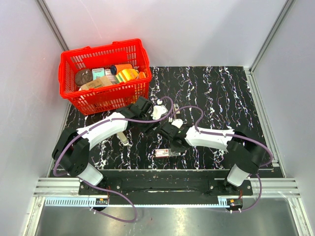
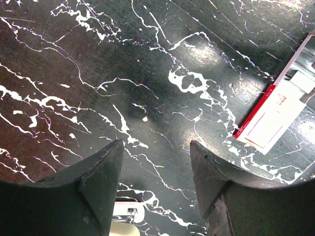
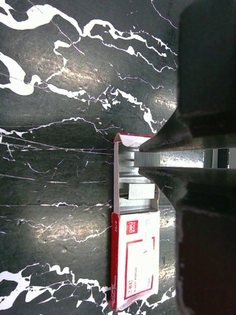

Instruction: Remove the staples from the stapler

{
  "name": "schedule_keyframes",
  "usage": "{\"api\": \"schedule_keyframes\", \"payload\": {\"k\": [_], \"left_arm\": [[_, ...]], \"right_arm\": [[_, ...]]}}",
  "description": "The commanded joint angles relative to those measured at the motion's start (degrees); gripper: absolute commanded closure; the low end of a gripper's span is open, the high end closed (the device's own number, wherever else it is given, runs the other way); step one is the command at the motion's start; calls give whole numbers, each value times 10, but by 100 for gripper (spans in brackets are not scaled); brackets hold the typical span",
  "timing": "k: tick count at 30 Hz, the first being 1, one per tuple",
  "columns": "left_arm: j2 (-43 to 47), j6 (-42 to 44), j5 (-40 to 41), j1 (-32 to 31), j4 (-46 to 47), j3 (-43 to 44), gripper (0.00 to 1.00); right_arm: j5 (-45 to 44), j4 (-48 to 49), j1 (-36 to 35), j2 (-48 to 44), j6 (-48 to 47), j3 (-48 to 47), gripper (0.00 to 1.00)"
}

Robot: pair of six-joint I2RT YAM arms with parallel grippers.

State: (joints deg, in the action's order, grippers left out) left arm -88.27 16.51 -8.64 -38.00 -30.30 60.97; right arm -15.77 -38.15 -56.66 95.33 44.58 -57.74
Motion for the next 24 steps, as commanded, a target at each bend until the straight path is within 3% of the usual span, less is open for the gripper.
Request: {"api": "schedule_keyframes", "payload": {"k": [1,13,24], "left_arm": [[14,-1,-13,3,13,-2,39],[15,0,-15,2,13,-3,39],[19,2,-12,2,6,-1,36]], "right_arm": [[-1,9,5,6,-8,-24,86],[-3,9,7,14,-14,-32,85],[2,5,7,18,-13,-33,74]]}}
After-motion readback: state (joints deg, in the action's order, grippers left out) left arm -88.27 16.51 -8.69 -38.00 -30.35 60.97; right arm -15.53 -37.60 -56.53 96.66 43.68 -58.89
